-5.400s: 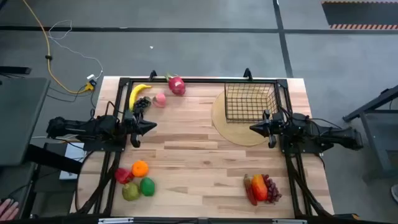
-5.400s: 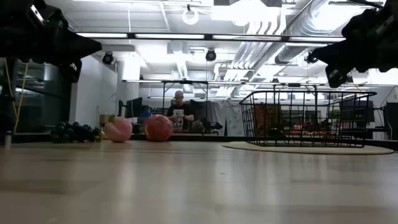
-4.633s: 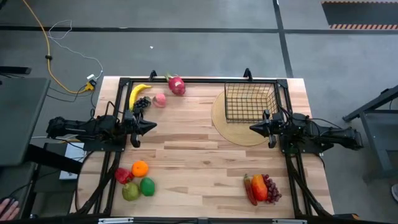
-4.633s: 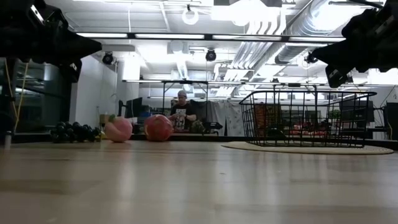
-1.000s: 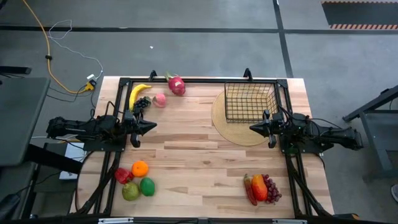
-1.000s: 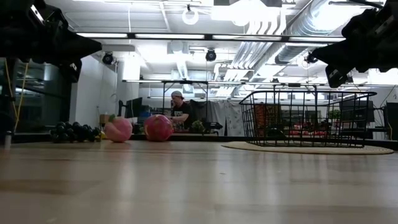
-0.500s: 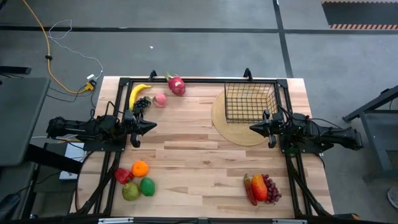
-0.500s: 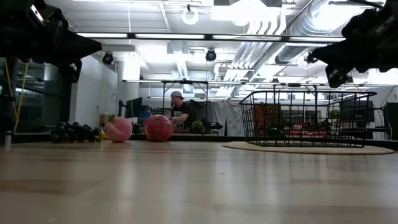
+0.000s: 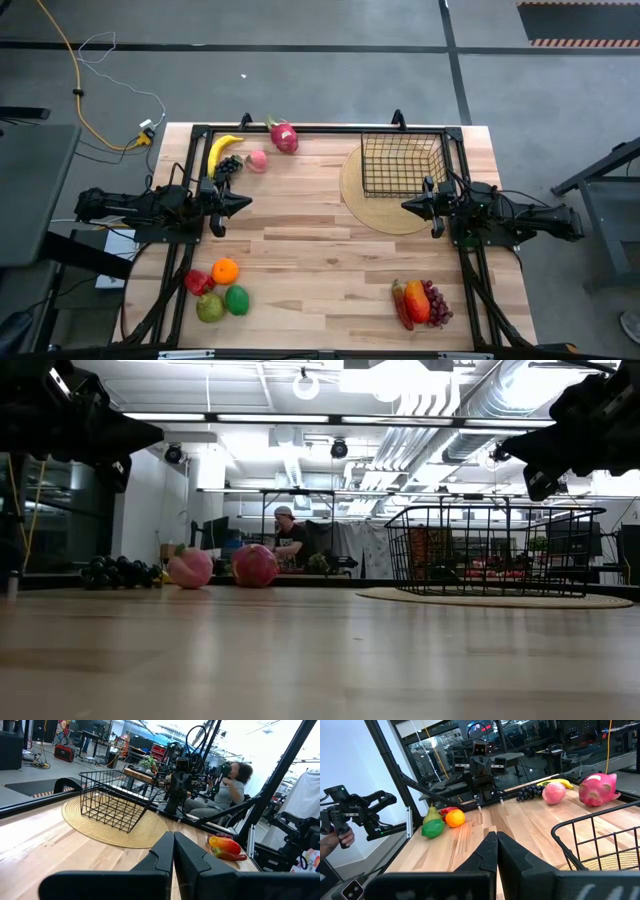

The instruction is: Build produce basket

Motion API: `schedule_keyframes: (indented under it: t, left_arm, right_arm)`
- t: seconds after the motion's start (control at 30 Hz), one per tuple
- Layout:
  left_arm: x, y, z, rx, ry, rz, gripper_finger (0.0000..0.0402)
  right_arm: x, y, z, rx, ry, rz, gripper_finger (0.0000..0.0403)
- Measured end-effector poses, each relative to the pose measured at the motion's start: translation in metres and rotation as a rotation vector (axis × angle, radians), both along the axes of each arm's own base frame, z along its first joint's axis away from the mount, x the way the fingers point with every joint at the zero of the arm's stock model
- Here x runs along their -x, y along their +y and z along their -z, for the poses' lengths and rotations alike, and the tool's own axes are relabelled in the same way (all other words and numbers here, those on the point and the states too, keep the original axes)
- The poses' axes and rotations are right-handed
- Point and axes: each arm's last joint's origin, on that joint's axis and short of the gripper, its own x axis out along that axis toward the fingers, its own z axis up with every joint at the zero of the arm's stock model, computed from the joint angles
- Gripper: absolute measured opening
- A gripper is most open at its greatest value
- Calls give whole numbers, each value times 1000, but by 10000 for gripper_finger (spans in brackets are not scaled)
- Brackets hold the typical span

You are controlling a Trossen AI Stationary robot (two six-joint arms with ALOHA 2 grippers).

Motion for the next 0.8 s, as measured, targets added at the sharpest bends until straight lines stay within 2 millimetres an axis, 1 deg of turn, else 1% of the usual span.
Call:
schedule_keyframes:
  t: [0.47, 0.63, 0.73, 0.8]
  left_arm:
    - [0, 1, -1, 1, -8, -28, 1]
    - [1, 3, -6, 6, -60, -103, 2]
    - [1, 4, -9, 5, -79, -159, 21]
    - [1, 5, -14, -3, -65, -180, 49]
  right_arm:
    - [0, 0, 0, 0, 0, 0, 0]
    - [0, 0, 0, 0, 0, 0, 0]
    - [0, 0, 0, 0, 0, 0, 0]
    - [0, 0, 0, 0, 0, -1, 0]
